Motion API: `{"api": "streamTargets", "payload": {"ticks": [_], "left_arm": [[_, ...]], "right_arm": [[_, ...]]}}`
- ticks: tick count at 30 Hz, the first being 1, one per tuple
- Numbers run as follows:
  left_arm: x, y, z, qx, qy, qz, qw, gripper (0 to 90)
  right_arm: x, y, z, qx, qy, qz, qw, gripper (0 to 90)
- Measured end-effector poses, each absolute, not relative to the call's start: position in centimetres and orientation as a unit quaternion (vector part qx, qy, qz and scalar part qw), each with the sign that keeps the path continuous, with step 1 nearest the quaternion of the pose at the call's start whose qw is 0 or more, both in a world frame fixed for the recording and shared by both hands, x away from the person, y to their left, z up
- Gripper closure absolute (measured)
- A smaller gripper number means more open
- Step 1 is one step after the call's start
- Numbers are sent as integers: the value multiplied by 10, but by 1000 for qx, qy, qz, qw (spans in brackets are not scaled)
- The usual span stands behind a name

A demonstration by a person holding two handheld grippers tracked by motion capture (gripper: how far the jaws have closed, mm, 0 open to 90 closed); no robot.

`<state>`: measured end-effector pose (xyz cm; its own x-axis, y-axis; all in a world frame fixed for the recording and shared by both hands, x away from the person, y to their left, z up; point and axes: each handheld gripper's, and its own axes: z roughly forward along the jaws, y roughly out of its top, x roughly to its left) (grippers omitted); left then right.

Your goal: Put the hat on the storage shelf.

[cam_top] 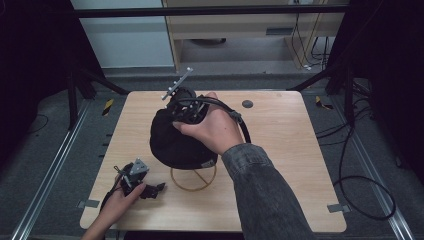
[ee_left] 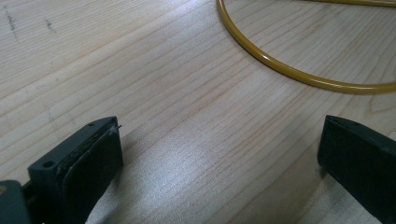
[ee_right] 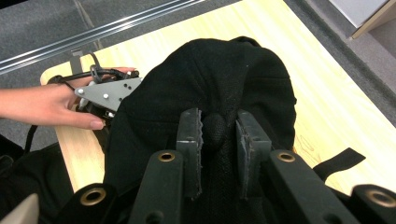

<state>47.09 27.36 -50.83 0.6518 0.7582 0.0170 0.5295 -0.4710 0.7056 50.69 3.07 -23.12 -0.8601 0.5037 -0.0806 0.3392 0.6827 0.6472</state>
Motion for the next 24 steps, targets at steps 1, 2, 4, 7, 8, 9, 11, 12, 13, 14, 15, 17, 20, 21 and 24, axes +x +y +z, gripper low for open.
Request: {"api": "streamTargets", "payload": {"ticks": [1, 2, 4, 7, 8, 9, 11, 12, 13, 14, 15, 17, 20, 21, 24], "left_arm": [[471, 274, -508, 841, 383, 166, 344, 0], [471, 274, -508, 841, 383, 166, 344, 0], [471, 274, -508, 841, 383, 166, 344, 0], [471, 274, -508, 841, 382, 166, 344, 0], [471, 274, -508, 841, 382, 166, 344, 0], [471, 274, -508, 841, 382, 166, 344, 0], [471, 274, -508, 841, 382, 166, 344, 0], [471, 274, -508, 842, 382, 166, 344, 0], [471, 274, -508, 842, 382, 166, 344, 0], [471, 274, -508, 841, 382, 167, 344, 0], [471, 274, -508, 841, 382, 167, 344, 0], [471, 274, -508, 841, 382, 167, 344, 0], [471, 274, -508, 842, 381, 168, 344, 0], [471, 274, -508, 842, 381, 168, 344, 0], [471, 274, -509, 840, 382, 168, 345, 0]], "right_arm": [[507, 31, -231, 232, 909, 323, 126, 733], [507, 31, -231, 232, 909, 322, 126, 729], [506, 30, -232, 232, 910, 321, 125, 729], [506, 30, -232, 231, 910, 320, 125, 720], [505, 30, -232, 232, 910, 320, 125, 711], [505, 29, -232, 231, 910, 320, 124, 707], [505, 29, -233, 233, 910, 320, 124, 701], [504, 29, -233, 232, 910, 320, 123, 698], [504, 28, -233, 234, 910, 320, 123, 693], [504, 28, -233, 234, 910, 321, 122, 687], [504, 28, -233, 234, 909, 322, 122, 684], [503, 27, -234, 234, 909, 322, 121, 679], [502, 26, -234, 235, 909, 323, 120, 672], [502, 26, -234, 235, 909, 323, 121, 670], [501, 23, -235, 236, 908, 326, 119, 666]]}}
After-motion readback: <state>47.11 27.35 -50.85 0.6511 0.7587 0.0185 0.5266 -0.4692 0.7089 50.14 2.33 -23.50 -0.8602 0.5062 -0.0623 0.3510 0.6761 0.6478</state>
